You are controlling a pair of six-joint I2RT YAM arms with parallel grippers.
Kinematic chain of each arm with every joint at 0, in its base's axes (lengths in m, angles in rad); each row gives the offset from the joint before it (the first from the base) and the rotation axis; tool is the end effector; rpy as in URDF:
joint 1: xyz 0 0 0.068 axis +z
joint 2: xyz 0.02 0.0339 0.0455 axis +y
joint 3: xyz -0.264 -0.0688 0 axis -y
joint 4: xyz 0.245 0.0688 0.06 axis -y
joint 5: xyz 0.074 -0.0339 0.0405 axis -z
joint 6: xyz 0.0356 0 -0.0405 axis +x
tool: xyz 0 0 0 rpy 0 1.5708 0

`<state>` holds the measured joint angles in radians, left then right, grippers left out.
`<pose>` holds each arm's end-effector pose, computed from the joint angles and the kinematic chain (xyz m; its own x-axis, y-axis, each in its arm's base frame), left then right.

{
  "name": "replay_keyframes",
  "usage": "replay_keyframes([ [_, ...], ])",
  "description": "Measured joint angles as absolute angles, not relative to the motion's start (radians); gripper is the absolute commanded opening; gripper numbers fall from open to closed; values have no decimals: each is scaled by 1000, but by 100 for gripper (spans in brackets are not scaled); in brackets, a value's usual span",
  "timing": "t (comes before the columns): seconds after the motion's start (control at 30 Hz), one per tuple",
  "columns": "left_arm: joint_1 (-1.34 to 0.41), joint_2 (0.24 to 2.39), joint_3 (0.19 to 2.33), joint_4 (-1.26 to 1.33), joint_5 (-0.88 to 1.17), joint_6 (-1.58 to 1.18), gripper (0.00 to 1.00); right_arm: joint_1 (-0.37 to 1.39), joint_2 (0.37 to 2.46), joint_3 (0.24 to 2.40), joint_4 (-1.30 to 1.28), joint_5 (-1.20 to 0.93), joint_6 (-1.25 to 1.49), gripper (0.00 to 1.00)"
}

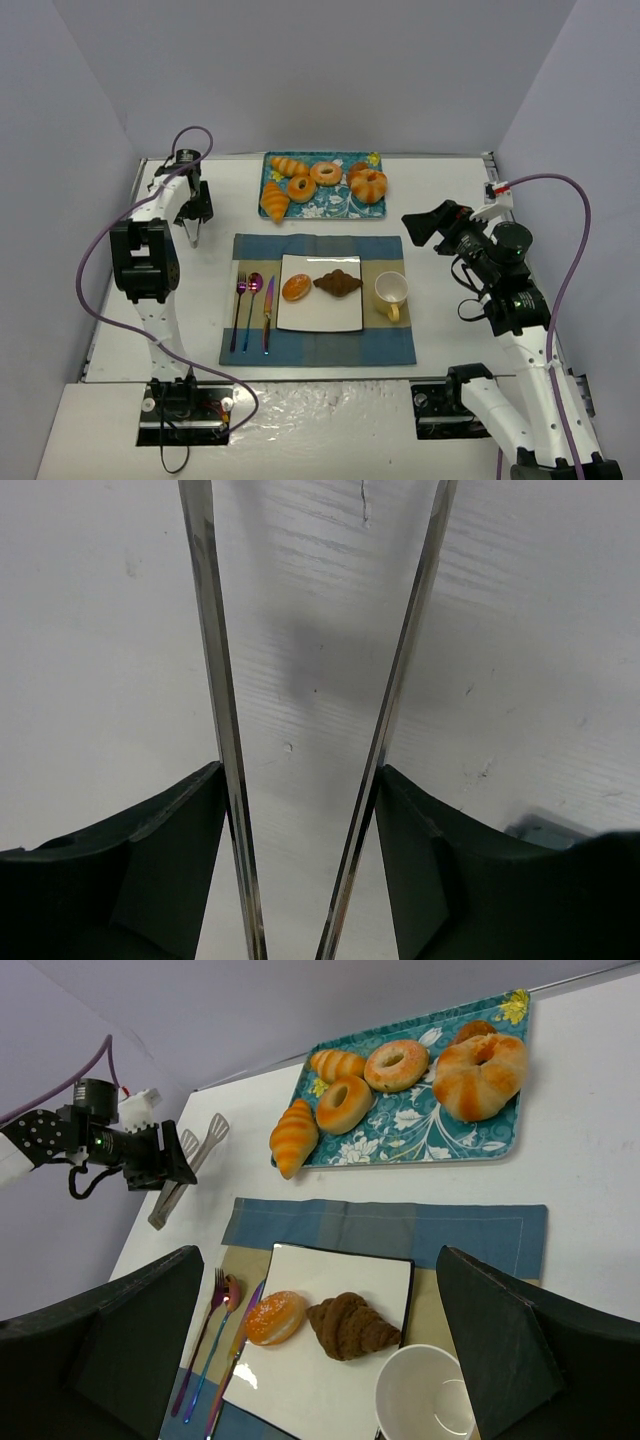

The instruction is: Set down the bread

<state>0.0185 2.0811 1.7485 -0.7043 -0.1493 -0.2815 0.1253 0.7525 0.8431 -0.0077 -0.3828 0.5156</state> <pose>0.4555 0.0137 0.2266 -0.8007 -0.2896 -0.5244 -0.3294 0.9440 -0.0184 0.1695 0.0348 0.3847 -0.1678 0.4398 -0.8823 -0.4627 0.7551 0.4645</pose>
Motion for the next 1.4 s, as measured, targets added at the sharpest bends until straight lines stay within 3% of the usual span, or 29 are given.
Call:
replay_keyframes([
  [0.33,41,2118,1751,-680,-122,-288,65,125,752,841,-8,-383,516,100],
  [1.4,59,2169,1756,-701,-56,-297,82,126,759,841,-20,-386,503,100],
])
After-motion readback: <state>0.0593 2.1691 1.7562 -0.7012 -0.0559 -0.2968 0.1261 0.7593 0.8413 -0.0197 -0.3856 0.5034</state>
